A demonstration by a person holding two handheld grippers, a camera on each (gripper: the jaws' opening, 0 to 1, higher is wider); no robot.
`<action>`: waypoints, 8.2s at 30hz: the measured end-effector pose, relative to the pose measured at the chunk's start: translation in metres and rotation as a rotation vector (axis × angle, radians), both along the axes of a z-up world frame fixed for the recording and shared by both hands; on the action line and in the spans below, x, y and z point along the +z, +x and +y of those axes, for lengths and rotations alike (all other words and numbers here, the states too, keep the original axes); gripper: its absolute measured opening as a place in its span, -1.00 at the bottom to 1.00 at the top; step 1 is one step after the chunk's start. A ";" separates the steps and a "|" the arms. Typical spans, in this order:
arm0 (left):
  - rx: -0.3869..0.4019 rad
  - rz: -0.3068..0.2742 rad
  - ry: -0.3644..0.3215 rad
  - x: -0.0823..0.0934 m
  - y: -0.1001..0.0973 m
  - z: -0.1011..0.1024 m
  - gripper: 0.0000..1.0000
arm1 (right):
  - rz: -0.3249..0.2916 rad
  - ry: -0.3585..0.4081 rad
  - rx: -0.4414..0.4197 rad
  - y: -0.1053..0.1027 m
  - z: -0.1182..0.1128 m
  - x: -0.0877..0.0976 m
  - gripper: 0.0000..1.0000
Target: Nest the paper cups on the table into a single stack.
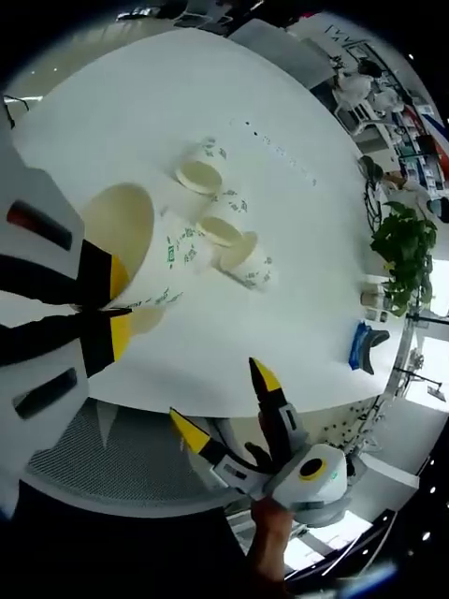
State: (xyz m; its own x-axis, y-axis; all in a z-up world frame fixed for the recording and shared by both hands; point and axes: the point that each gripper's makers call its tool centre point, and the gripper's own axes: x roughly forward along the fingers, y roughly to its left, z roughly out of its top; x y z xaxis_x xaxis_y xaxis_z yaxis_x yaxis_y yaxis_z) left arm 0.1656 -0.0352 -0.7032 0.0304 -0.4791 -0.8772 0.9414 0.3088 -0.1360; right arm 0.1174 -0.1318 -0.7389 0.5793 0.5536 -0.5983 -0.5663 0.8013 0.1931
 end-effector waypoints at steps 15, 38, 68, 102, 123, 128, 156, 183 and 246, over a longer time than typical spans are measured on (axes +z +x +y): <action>-0.196 0.001 0.147 -0.018 -0.016 0.009 -1.00 | -0.004 -0.024 0.047 -0.011 0.004 -0.007 0.54; -0.335 -0.001 0.287 -0.045 -0.028 0.007 -1.00 | -0.004 -0.017 0.034 -0.024 -0.004 -0.008 0.60; -0.300 -0.042 0.240 -0.039 -0.015 0.001 -0.65 | 0.015 -0.023 0.025 -0.027 -0.010 -0.012 0.57; 0.208 -0.053 -0.115 -0.002 0.015 0.035 -0.31 | 0.036 -0.035 0.047 -0.025 -0.001 -0.018 0.55; 0.524 -0.040 -0.318 -0.003 0.027 0.067 -0.14 | 0.040 -0.060 0.060 -0.018 -0.003 -0.018 0.54; 0.556 -0.084 -0.297 -0.007 0.033 0.074 -0.13 | 0.043 -0.064 0.060 -0.018 -0.005 -0.020 0.53; 0.746 -0.334 -0.302 -0.031 0.144 0.065 -0.13 | 0.043 -0.036 -0.055 -0.030 -0.021 -0.010 0.52; 0.730 -0.294 -0.312 -0.081 0.192 0.026 -0.20 | 0.038 0.001 -0.141 -0.029 -0.033 -0.007 0.52; 0.797 -0.283 -0.348 -0.101 0.251 0.048 -1.00 | 0.061 0.000 -0.140 -0.002 -0.032 -0.016 0.48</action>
State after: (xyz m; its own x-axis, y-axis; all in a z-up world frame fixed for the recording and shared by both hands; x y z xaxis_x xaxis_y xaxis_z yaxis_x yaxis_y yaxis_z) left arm 0.4167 0.0132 -0.8046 0.6575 -0.4598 -0.5969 0.4792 0.8665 -0.1397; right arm 0.1150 -0.1643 -0.7551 0.6133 0.4699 -0.6349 -0.4360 0.8716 0.2240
